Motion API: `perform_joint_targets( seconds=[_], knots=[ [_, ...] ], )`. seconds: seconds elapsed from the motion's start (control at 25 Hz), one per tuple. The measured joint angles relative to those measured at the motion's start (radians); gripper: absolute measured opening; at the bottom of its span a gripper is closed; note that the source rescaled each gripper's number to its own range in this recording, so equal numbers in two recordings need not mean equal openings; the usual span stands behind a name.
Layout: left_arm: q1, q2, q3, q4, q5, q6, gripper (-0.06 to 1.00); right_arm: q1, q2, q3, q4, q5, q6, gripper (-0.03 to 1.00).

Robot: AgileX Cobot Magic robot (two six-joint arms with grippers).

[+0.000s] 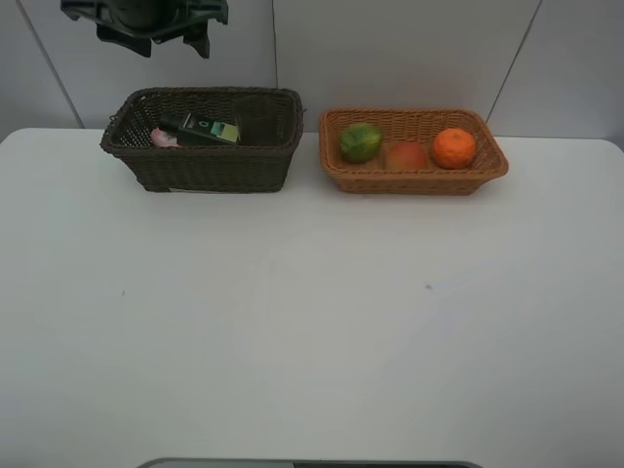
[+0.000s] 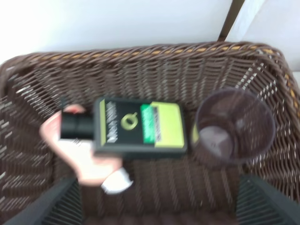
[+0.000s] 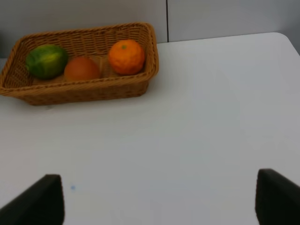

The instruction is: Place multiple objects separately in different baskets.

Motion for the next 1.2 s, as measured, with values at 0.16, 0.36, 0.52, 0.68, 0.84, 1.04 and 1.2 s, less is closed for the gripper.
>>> perform_joint_targets(
  seconds=[0.16,0.36,0.52,0.68,0.84,1.04,1.2],
  knots=[
    [0.010,-0.199,0.189,0.001,0.010,0.002,0.86,0.000,0.000,0.000,0.000,0.000,0.000,0.71],
    [0.015,-0.464,0.431,0.005,0.037,0.007,0.86,0.000,0.000,0.000,0.000,0.000,0.000,0.71],
    [0.015,-0.658,0.574,0.005,0.118,0.030,0.86,0.000,0.000,0.000,0.000,0.000,0.000,0.71],
    [0.015,-0.849,0.679,-0.015,0.193,0.038,0.86,0.000,0.000,0.000,0.000,0.000,0.000,0.71],
    [0.015,-1.054,0.766,-0.059,0.250,0.066,0.86,0.000,0.000,0.000,0.000,0.000,0.000,0.71],
    [0.015,-1.310,0.847,-0.102,0.322,0.107,0.86,0.000,0.000,0.000,0.000,0.000,0.000,0.71],
    [0.015,-1.477,0.865,-0.118,0.376,0.131,0.86,0.000,0.000,0.000,0.000,0.000,0.000,0.71]
  ],
)
